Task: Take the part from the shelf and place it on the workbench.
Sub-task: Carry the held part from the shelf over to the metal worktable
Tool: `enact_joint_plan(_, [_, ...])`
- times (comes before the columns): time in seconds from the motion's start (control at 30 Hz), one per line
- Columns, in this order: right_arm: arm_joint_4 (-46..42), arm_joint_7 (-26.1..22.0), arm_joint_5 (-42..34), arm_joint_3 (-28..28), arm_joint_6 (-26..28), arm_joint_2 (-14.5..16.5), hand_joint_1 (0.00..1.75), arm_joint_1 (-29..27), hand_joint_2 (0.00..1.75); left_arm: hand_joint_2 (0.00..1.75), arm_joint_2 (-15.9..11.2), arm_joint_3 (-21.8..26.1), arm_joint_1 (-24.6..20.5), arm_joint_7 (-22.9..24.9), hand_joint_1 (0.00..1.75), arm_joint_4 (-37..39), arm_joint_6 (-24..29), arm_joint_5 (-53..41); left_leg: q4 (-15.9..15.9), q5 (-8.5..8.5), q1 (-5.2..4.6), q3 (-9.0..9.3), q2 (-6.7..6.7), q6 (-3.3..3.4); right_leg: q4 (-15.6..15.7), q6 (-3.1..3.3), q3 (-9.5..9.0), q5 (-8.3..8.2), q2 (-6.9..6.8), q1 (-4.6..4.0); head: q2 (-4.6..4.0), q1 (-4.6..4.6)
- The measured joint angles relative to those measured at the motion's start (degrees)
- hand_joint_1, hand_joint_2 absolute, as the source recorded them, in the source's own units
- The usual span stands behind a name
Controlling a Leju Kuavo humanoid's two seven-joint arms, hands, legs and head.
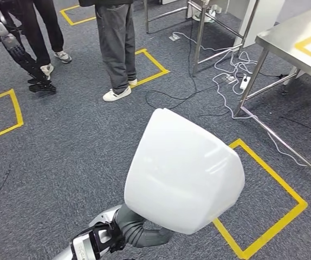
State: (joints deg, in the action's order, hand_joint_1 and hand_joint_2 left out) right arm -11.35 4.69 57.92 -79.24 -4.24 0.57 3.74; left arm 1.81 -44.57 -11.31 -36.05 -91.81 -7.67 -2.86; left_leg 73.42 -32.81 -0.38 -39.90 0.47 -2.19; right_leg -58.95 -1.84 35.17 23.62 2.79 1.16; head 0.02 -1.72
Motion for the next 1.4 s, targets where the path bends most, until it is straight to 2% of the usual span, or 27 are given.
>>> enact_joint_plan(0.03, [0.0,0.0,0.0,0.0,0.0,0.0,0.0,0.0,0.0,1.75,0.0,0.0,0.0,0.1,1.75,0.0,0.2,-0.1,-2.7,2.06,0.06,1.16,-0.25,0.1,0.0,-0.08,-0.03,-0.05,0.72,0.04,0.0,-0.01])
enact_joint_plan(0.1, [0.0,0.0,-0.1,0.0,0.0,0.0,0.0,0.0,0.0,1.75,0.0,-0.1,-0.1,0.5,1.75,0.0,0.8,-0.4,-10.7,5.84,0.42,4.79,-2.48,0.28,-0.1,-0.47,0.13,-0.16,2.15,0.08,0.0,0.01])
enact_joint_plan(0.17, [0.0,0.0,-0.2,0.0,0.0,0.0,0.0,0.0,0.0,1.75,0.0,-0.2,-0.1,1.1,1.75,-0.1,1.7,-0.8,-15.2,6.98,0.63,6.78,-4.39,0.51,-0.1,-1.14,0.61,-0.4,3.29,0.13,0.0,0.04])
enact_joint_plan(0.2, [0.0,-0.1,-0.3,0.0,-0.1,0.0,0.0,-0.1,0.0,1.75,0.0,-0.3,-0.1,1.5,1.75,-0.1,2.1,-1.1,-15.7,6.86,0.58,6.88,-4.37,0.75,0.0,-1.52,0.85,-0.56,3.77,0.18,0.0,0.02])
enact_joint_plan(0.23, [0.0,-0.2,-0.3,0.0,-0.1,0.0,0.0,-0.3,0.0,1.75,0.0,-0.3,-0.2,1.8,1.75,-0.1,2.6,-1.5,-15.7,7.01,0.53,6.85,-3.87,1.07,0.2,-1.87,1.05,-0.74,4.07,0.32,0.0,0.03])
enact_joint_plan(0.3, [0.0,-0.4,-0.5,0.0,-0.2,0.0,0.0,-0.6,0.0,1.75,0.2,-0.4,-0.3,2.3,1.75,-0.1,3.6,-2.1,-15.9,7.21,0.57,6.9,-2.77,1.82,-1.0,-2.31,1.87,0.13,2.32,0.29,0.0,-0.16])
enact_joint_plan(0.37, [0.0,-0.7,-0.5,0.0,-0.3,0.0,0.0,-0.5,0.0,1.75,0.3,-0.4,-0.4,2.8,1.75,-0.1,4.4,-2.3,-16.0,7.23,0.52,6.94,-1.47,2.32,-6.8,-2.53,4.53,3.44,-0.74,0.07,0.0,-0.37])
enact_joint_plan(0.43, [0.0,-0.9,-0.6,0.0,-0.3,0.1,0.0,-0.2,0.0,1.75,0.3,-0.5,-0.3,3.0,1.75,-0.1,4.9,-2.2,-16.0,7.11,0.38,6.95,-0.1,2.53,-14.3,-2.73,7.98,6.81,-1.94,0.02,0.0,-0.4])
enact_joint_plan(0.47, [0.0,-0.9,-0.6,0.0,-0.3,0.1,0.0,-0.2,0.0,1.75,0.3,-0.6,-0.3,3.2,1.75,-0.1,5.1,-2.2,-16.0,7.04,0.35,6.98,0.57,2.56,-16.1,-2.78,8.72,7.19,-2.11,0.02,0.0,-0.41])
enact_joint_plan(0.5, [0.0,-0.9,-0.6,0.0,-0.3,0.1,0.0,-0.3,0.0,1.75,0.3,-0.6,-0.3,3.2,1.75,-0.1,5.1,-2.2,-16.0,6.95,0.33,7.07,1.19,2.55,-15.6,-2.81,8.33,6.5,-2.27,0.03,0.0,-0.42])
enact_joint_plan(0.53, [0.0,-1.0,-0.6,0.0,-0.3,0.1,0.0,-0.3,0.0,1.75,0.3,-0.7,-0.3,3.3,1.75,-0.1,5.2,-2.2,-16.0,6.83,0.34,7.22,1.77,2.47,-12.9,-2.83,6.76,4.92,-2.58,0.04,0.0,-0.42])
enact_joint_plan(0.6, [0.0,-1.0,-0.6,0.0,-0.3,0.1,0.0,-0.3,0.0,1.75,0.3,-0.7,-0.3,3.4,1.75,-0.1,5.2,-2.2,-15.9,6.45,0.11,7.64,2.75,2.02,-4.9,-2.73,2.21,1.64,-4.76,0.0,0.0,-0.43])
enact_joint_plan(0.63, [0.0,-1.0,-0.7,0.0,-0.3,0.2,0.0,-0.2,0.0,1.75,0.3,-0.7,-0.4,3.4,1.75,-0.1,5.2,-2.2,-15.9,6.29,-0.09,7.83,3.14,1.74,-2.1,-2.47,0.68,0.77,-5.64,-0.04,0.0,-0.36])
enact_joint_plan(0.67, [0.0,-1.0,-0.7,0.0,-0.4,0.2,0.0,-0.1,0.0,1.75,0.3,-0.7,-0.4,3.4,1.75,-0.2,5.2,-2.2,-15.9,6.2,-0.29,7.95,3.5,1.47,-0.7,-2.15,0.0,0.46,-6.21,-0.1,0.0,-0.32])
enact_joint_plan(0.77, [0.0,-1.0,-0.6,0.1,-0.4,0.3,0.0,-0.1,0.0,1.75,0.4,-0.8,-0.4,3.4,1.75,-0.2,5.2,-2.2,-16.1,6.02,-0.29,8.15,4.48,0.63,-0.5,-0.95,0.39,0.36,-4.79,-0.18,0.0,-0.25])
enact_joint_plan(0.8, [0.0,-1.0,-0.6,0.1,-0.4,0.3,0.0,-0.1,0.0,1.75,0.4,-0.8,-0.5,3.4,1.75,-0.2,5.2,-2.2,-15.4,5.38,-0.18,7.91,4.03,0.3,-0.4,-0.61,0.41,0.27,-4.22,-0.12,0.0,-0.2])
enact_joint_plan(0.87, [0.0,-1.0,-0.7,0.1,-0.4,0.3,0.0,0.0,0.0,1.75,0.3,-0.9,-0.6,3.4,1.75,-0.3,5.3,-2.1,-10.8,2.56,0.01,5.8,2.09,-0.21,-0.3,-0.06,0.37,0.1,-3.06,0.08,0.0,-0.05])
enact_joint_plan(0.93, [0.0,-1.1,-0.7,0.1,-0.4,0.3,0.0,0.1,0.0,1.75,0.1,-1.0,-0.5,3.4,1.75,-0.3,5.7,-2.1,-3.2,-0.66,0.06,1.86,0.61,-0.36,-0.3,0.2,0.48,0.07,-1.81,0.1,0.0,0.05])
enact_joint_plan(0.97, [0.0,-1.1,-0.7,0.1,-0.4,0.3,0.0,0.1,0.0,1.75,0.1,-1.0,-0.4,3.5,1.75,-0.3,6.0,-2.1,-0.8,-1.11,0.06,0.43,0.38,-0.34,-0.3,0.23,0.5,0.06,-1.12,0.1,0.0,0.07])
enact_joint_plan(1.0, [0.0,-1.2,-0.7,0.1,-0.4,0.3,0.0,0.0,0.0,1.75,0.0,-1.1,-0.3,3.5,1.75,-0.3,6.2,-2.1,-0.2,-0.48,0.08,-0.11,0.24,-0.27,-0.3,0.23,0.5,0.05,-0.42,0.11,0.0,0.06])
enact_joint_plan(1.03, [0.0,-1.2,-0.7,0.1,-0.4,0.3,0.0,0.0,0.0,1.75,0.0,-1.2,-0.3,3.6,1.75,-0.3,6.4,-2.1,-1.9,1.13,0.12,0.48,0.06,-0.15,-0.3,0.17,0.48,0.01,0.27,0.12,0.0,0.05])
enact_joint_plan(1.07, [0.0,-1.2,-0.7,0.1,-0.4,0.3,0.0,0.0,0.0,1.75,0.0,-1.3,-0.2,3.7,1.75,-0.3,6.6,-2.1,-5.0,3.23,0.2,1.9,-0.45,0.0,-0.3,0.06,0.46,-0.04,0.98,0.16,0.0,0.05])
enact_joint_plan(1.13, [0.0,-1.3,-0.7,0.0,-0.4,0.3,0.0,0.0,0.0,1.75,0.0,-1.5,-0.3,3.8,1.75,-0.5,6.8,-2.1,-12.0,6.2,0.47,5.19,-2.72,0.26,-0.5,-0.41,0.69,-0.16,2.32,0.1,0.0,0.05])
enact_joint_plan(1.2, [0.0,-1.4,-0.7,0.0,-0.4,0.4,0.0,-0.1,0.0,1.75,-0.1,-1.7,-0.3,3.8,1.75,-0.7,6.9,-2.1,-15.2,6.75,0.57,6.62,-4.07,0.55,-0.4,-1.06,1.08,-0.34,3.31,0.11,0.0,0.07])
enact_joint_plan(1.27, [0.0,-1.4,-0.7,0.1,-0.4,0.4,0.0,-0.5,0.0,1.75,-0.1,-1.8,-0.3,3.9,1.75,-0.7,7.0,-2.1,-15.6,6.84,0.54,6.73,-3.23,1.2,-0.2,-1.72,1.42,-0.53,3.71,0.32,0.0,0.09])
enact_joint_plan(1.33, [0.0,-1.4,-0.7,0.1,-0.5,0.4,0.0,-0.7,0.0,1.75,-0.1,-2.0,-0.4,3.9,1.75,-0.8,7.0,-2.1,-15.8,7.02,0.63,6.82,-2.18,1.98,-2.0,-2.19,2.37,0.76,1.71,0.22,0.0,-0.18])
enact_joint_plan(1.4, [0.0,-1.4,-0.7,0.1,-0.6,0.4,0.0,-0.4,0.0,1.75,-0.2,-2.1,-0.4,3.9,1.75,-0.9,7.0,-2.0,-15.8,6.99,0.55,6.85,-0.96,2.43,-8.5,-2.41,5.24,4.46,-1.04,0.02,0.0,-0.47])
